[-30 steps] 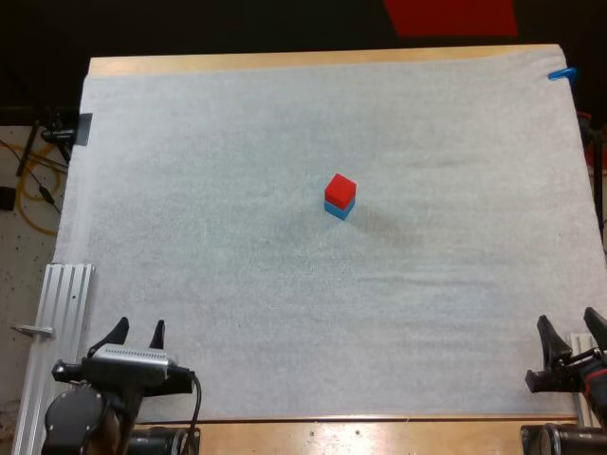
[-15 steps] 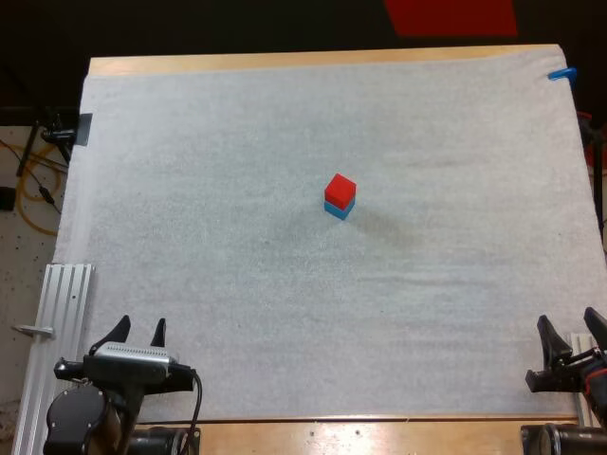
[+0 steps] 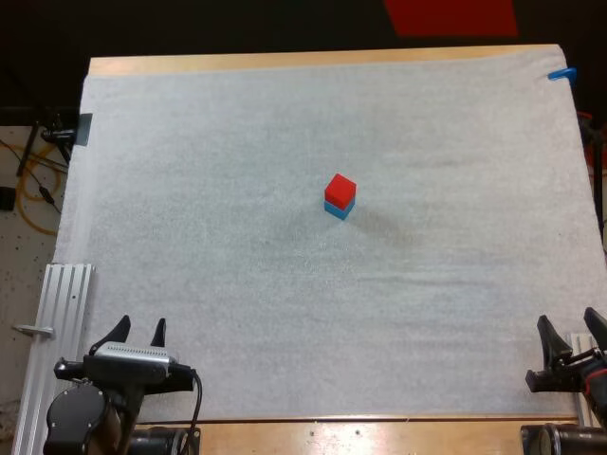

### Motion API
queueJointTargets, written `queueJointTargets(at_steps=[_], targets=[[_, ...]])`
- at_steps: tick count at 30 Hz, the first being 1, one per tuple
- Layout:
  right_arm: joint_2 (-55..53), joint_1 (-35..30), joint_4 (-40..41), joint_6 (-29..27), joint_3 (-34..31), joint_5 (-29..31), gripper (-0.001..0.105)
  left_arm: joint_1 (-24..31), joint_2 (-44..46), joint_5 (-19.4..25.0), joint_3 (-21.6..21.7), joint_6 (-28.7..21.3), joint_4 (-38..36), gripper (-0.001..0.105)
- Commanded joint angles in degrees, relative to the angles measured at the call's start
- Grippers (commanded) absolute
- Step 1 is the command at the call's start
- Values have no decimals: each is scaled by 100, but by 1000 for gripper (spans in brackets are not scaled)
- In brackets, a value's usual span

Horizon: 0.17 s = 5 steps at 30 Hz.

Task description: Stack red cube on blue cube

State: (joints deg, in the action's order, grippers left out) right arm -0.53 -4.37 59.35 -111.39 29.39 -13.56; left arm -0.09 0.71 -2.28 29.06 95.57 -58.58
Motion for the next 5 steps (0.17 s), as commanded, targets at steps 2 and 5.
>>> queueJointTargets(at_steps=[2,5], targets=[[-235,8,-81,16,42,-47,59,-3,802,-16,20,57,62,45],[-235,8,-81,16,42,-47,59,-3,802,-16,20,57,62,45]])
